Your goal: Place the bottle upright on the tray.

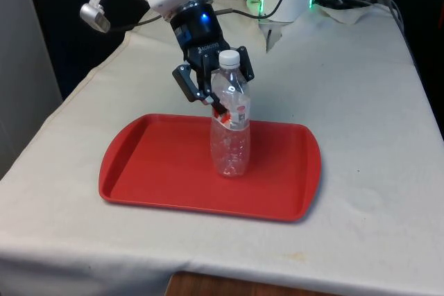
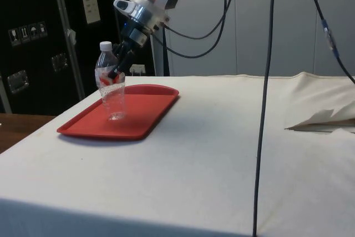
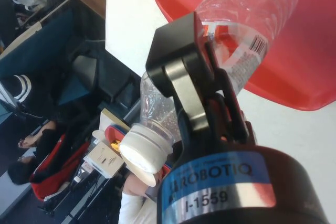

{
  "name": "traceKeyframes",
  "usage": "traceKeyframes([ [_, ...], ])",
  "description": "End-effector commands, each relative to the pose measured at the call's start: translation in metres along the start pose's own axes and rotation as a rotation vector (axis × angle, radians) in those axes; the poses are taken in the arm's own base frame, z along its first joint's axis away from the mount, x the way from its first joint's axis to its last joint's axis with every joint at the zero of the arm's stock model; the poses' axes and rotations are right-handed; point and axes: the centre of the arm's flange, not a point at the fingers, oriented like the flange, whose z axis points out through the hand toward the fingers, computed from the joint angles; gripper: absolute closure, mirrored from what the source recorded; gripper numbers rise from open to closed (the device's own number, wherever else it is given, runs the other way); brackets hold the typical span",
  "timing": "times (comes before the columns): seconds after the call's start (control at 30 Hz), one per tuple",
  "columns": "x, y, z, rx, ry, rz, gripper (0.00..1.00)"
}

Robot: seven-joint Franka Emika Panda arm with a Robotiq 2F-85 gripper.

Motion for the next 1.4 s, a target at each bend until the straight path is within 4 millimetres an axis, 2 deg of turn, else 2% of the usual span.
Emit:
traceKeyframes([
  [0.0,0.0004,0.0004,-0.0003,-0.002,0.000,-0.001,0.66],
  [1.37,0.0003,-0.0008,0.0005,0.016,0.008,0.002,0.66],
])
